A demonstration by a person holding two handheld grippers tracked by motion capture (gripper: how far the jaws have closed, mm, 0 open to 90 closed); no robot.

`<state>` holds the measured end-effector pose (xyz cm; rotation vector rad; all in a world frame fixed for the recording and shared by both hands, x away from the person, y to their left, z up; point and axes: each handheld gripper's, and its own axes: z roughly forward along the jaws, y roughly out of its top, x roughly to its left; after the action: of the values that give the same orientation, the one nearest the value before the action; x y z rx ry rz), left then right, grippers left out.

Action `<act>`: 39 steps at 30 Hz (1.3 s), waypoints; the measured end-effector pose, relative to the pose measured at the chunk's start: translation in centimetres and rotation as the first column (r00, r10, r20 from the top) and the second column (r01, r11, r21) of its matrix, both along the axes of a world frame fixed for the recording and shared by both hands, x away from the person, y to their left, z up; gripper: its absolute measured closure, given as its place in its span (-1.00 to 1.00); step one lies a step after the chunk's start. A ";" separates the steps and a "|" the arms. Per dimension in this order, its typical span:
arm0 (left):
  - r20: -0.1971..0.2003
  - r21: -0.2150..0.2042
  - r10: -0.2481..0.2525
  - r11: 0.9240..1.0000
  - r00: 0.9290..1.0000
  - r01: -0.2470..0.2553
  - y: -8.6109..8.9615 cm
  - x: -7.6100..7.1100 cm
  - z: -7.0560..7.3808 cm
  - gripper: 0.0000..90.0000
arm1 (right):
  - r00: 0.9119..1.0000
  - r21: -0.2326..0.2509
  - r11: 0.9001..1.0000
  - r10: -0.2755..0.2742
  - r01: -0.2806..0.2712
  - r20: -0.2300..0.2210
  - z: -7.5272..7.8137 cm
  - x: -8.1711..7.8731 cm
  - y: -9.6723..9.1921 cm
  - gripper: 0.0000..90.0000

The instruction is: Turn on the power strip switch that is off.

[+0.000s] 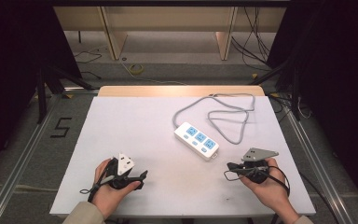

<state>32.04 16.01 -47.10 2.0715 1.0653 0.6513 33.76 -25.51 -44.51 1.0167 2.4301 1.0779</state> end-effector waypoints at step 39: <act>0.010 -0.003 0.005 1.000 1.000 -0.005 0.1 0.1 0.1 -0.49 | 0.999 -0.053 0.999 0.005 -0.006 -0.032 1.3 1.7 1.1 1.00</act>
<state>32.11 16.09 -46.97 2.0618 1.0649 0.6620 35.44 -24.41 -43.20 1.0184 2.4747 1.0001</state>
